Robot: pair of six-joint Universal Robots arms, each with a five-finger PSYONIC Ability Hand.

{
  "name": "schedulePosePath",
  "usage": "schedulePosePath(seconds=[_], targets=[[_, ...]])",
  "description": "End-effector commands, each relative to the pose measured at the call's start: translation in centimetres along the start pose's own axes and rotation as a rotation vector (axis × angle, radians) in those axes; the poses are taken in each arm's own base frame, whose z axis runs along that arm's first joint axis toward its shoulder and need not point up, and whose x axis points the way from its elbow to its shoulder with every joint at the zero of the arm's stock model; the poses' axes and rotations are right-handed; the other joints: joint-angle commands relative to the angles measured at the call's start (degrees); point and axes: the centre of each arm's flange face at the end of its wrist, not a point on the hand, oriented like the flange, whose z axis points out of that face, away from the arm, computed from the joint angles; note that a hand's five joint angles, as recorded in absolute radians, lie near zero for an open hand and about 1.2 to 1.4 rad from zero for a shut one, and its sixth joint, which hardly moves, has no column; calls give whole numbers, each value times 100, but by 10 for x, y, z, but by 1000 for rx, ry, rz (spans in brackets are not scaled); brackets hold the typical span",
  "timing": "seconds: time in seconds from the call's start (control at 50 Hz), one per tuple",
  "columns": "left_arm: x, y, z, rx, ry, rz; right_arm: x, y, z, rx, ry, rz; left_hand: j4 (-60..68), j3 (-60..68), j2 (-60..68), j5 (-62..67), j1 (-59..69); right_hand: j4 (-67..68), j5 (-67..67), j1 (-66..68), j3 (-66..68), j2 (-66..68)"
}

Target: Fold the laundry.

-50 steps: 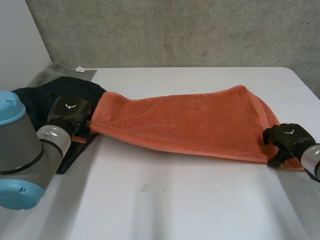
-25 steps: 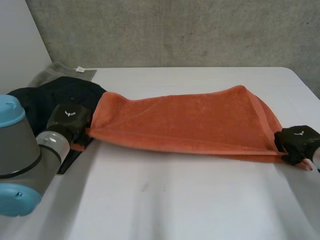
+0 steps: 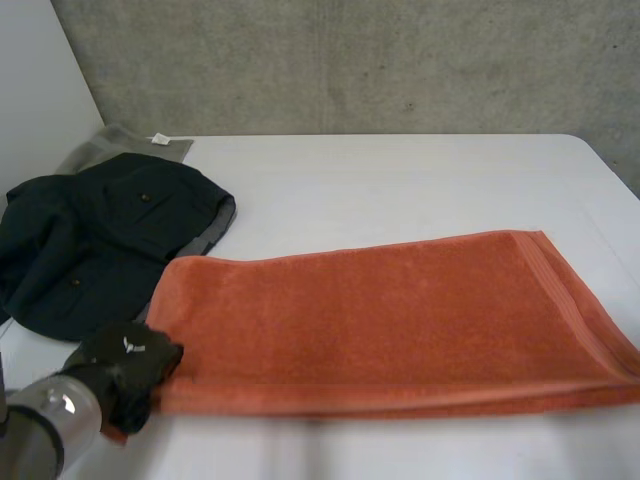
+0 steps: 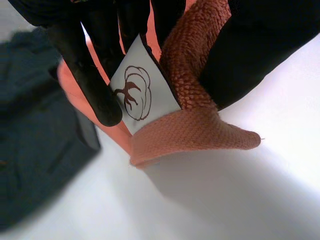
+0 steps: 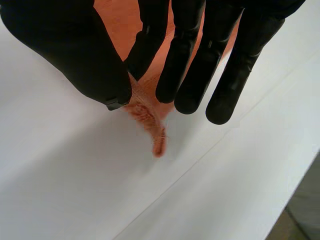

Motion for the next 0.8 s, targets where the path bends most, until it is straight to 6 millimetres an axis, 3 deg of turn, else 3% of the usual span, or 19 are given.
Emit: schedulePosePath(seconds=[0.02,0.14,0.38,0.5,0.66,0.68,0.7,0.72,0.74,0.76,0.8], targets=[[-15,-19,50,130,-103,-28,-3,-24,34,129,88,-16,1107,1171,1122,1391,1545,1181,1322,2336,1237,1251],[-22,-29,81,162,-168,-57,-5,-56,70,193,167,-78,1107,1171,1122,1391,1545,1181,1322,2336,1237,1251],[-40,-42,130,191,-295,-117,11,-103,132,399,398,-210,1107,1171,1122,1391,1545,1181,1322,2336,1237,1251],[-34,-41,141,180,-297,-118,12,-115,157,472,453,-237,1107,1171,1122,1391,1545,1181,1322,2336,1237,1251],[-35,-46,150,191,-343,-125,-2,-116,193,490,437,-264,1107,1171,1122,1391,1545,1181,1322,2336,1237,1251],[-34,-48,150,200,-343,-126,-1,-115,200,489,445,-259,926,990,941,1210,1364,1181,1322,2336,1237,1251],[-34,-49,151,208,-343,-129,-1,-116,202,490,448,-258,-42,23,-26,242,397,1181,1322,2336,1237,1251],[-33,-50,152,213,-341,-129,0,-116,203,492,454,-255,-3166,-3101,-3150,-2882,-2727,-295,-154,860,-239,-225],[-31,-51,152,215,-337,-127,-1,-118,205,488,470,-255,-5062,-4997,-5046,-4778,-4623,-4456,-4315,-3301,-4400,-4386],[-30,-51,152,218,-336,-126,0,-119,206,489,481,-253,-5893,-5829,-5878,-5609,-5455,-5547,-5406,-4392,-5491,-5477],[-26,-55,151,232,-329,-122,5,-123,203,490,529,-239,-5893,-5829,-5878,-5609,-5455,-5819,-5678,-4664,-5763,-5749]])
